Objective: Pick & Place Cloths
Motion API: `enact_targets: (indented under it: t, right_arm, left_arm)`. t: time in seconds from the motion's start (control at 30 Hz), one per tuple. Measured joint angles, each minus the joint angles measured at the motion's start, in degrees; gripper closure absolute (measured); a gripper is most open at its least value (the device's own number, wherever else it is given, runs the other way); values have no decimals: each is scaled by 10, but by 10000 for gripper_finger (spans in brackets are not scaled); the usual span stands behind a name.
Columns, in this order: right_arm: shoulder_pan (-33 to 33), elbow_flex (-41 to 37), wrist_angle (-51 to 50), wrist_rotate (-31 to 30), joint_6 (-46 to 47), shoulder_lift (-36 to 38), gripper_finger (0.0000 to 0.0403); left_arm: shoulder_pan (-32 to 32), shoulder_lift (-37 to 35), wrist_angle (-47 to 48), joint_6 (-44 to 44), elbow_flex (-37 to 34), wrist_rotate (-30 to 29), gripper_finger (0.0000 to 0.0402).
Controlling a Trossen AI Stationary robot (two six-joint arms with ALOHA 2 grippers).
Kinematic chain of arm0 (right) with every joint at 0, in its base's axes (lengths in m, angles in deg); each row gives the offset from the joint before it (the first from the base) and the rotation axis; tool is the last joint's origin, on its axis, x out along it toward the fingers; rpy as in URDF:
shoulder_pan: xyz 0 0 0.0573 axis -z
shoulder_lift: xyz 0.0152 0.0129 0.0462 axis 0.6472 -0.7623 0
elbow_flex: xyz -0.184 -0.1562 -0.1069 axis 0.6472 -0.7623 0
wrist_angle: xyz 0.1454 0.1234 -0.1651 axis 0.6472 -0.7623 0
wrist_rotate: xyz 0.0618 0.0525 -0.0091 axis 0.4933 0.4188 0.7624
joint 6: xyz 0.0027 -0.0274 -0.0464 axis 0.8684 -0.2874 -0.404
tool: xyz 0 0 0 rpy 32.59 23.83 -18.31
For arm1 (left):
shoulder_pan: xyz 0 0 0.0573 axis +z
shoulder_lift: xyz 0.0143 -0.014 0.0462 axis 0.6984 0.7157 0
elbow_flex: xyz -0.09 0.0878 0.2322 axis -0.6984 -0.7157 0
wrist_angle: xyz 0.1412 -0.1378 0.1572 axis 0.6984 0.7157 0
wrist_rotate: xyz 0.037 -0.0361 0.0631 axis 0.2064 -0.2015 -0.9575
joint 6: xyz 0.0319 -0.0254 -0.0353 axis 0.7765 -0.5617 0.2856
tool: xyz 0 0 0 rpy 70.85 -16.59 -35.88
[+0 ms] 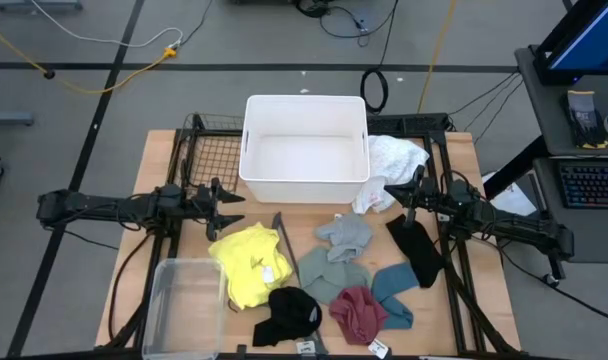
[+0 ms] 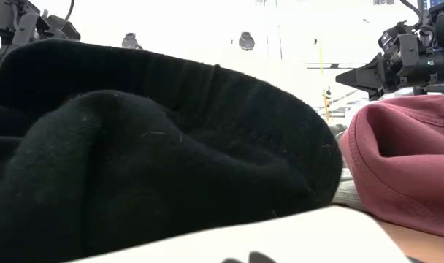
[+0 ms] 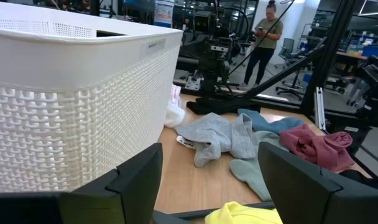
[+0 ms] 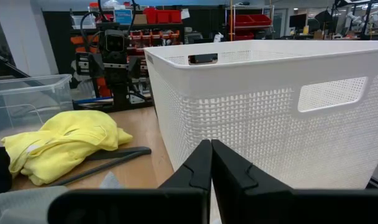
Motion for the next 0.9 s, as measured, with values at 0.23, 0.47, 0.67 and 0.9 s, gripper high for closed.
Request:
enact_targets:
  t: [0.23,0.47,0.67,0.9]
  right_arm:
    - [0,0,0,0,0,0,403]
    - [0,0,0,1,33,0,403]
    - [0,0,0,1,185,0,403]
    - [0,0,23,0,262,0,403]
  left_arm:
    - [0,0,0,0,0,0,133]
    - [0,0,0,0,0,0,133]
    - [0,0,0,0,0,0,133]
    - [0,0,0,0,0,0,133]
